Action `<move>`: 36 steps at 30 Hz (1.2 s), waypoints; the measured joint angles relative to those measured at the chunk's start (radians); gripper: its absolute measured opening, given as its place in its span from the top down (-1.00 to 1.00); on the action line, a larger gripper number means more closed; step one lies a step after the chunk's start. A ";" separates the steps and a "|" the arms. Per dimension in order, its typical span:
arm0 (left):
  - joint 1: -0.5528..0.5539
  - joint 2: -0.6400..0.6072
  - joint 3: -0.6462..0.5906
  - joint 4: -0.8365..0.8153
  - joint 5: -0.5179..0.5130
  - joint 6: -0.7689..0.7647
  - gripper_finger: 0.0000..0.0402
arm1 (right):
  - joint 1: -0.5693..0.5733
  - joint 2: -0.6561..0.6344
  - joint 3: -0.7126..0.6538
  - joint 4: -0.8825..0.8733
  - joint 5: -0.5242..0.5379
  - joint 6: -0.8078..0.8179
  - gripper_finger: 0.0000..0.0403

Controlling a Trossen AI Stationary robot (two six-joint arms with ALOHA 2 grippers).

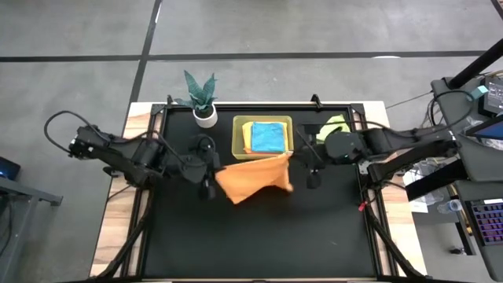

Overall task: Fold microfiber towels
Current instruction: Fold the yellow towel on the table

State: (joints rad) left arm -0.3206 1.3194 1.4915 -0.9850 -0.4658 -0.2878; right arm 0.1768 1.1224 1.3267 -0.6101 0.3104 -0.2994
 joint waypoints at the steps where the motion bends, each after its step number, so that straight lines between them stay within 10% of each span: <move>1: 0.006 -0.009 0.000 -0.001 0.003 0.027 1.00 | 0.000 0.004 0.030 -0.029 0.002 -0.001 0.96; 16: -0.046 -0.019 -0.030 0.147 0.300 0.162 1.00 | 0.166 0.026 0.095 -0.252 -0.090 0.221 0.96; 36: -0.245 0.372 -0.037 0.440 0.526 -0.070 1.00 | 0.532 0.268 -0.026 -0.125 -0.128 0.641 0.96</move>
State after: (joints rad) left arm -0.5657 1.6912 1.4540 -0.5451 0.0602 -0.3579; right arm 0.7090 1.3907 1.3003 -0.7349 0.1823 0.3414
